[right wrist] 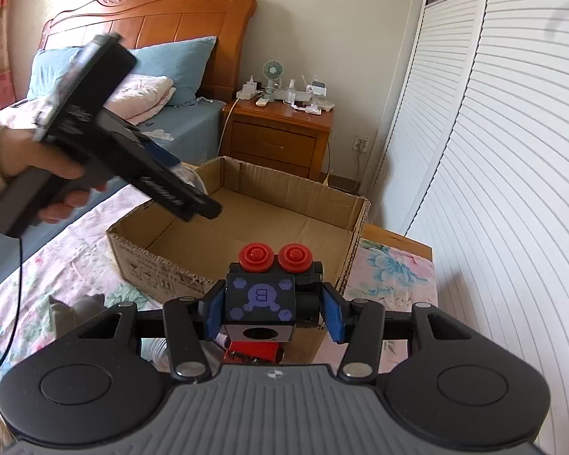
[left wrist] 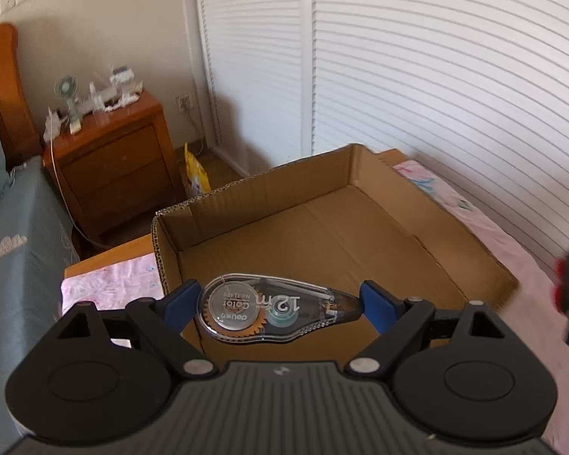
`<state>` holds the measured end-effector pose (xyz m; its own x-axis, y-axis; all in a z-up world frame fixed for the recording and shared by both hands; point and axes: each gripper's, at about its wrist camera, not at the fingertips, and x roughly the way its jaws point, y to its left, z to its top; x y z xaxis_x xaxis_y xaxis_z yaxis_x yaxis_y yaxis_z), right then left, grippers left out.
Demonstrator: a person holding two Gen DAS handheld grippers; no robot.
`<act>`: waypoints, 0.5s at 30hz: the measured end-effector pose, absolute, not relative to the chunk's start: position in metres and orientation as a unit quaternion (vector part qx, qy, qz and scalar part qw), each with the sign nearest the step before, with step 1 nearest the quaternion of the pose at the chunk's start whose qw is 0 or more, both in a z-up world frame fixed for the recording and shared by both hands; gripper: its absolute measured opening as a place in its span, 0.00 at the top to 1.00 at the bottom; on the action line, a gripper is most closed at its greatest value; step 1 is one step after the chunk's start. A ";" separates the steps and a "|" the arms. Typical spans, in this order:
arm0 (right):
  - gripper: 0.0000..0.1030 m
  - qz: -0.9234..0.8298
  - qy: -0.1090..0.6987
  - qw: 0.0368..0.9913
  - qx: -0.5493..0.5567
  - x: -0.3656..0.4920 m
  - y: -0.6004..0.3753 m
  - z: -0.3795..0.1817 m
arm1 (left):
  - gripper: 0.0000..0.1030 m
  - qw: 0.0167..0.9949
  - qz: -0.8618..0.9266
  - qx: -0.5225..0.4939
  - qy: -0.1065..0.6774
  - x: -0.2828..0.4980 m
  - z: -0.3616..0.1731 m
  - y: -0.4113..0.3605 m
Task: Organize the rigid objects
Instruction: 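Carry both held items into the cardboard box and open both tools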
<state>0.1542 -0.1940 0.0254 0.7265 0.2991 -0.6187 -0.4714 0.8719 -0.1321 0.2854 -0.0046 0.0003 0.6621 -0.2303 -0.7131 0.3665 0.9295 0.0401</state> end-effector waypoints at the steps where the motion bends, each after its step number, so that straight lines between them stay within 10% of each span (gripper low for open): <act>1: 0.46 0.209 0.305 0.918 -0.142 0.156 -0.194 0.025 | 0.13 0.908 -0.159 0.091 0.376 0.292 -0.002 -0.004; 15: 0.46 0.211 0.326 0.909 -0.151 0.191 -0.181 0.017 | 0.03 0.918 -0.153 0.062 0.360 0.245 0.018 0.023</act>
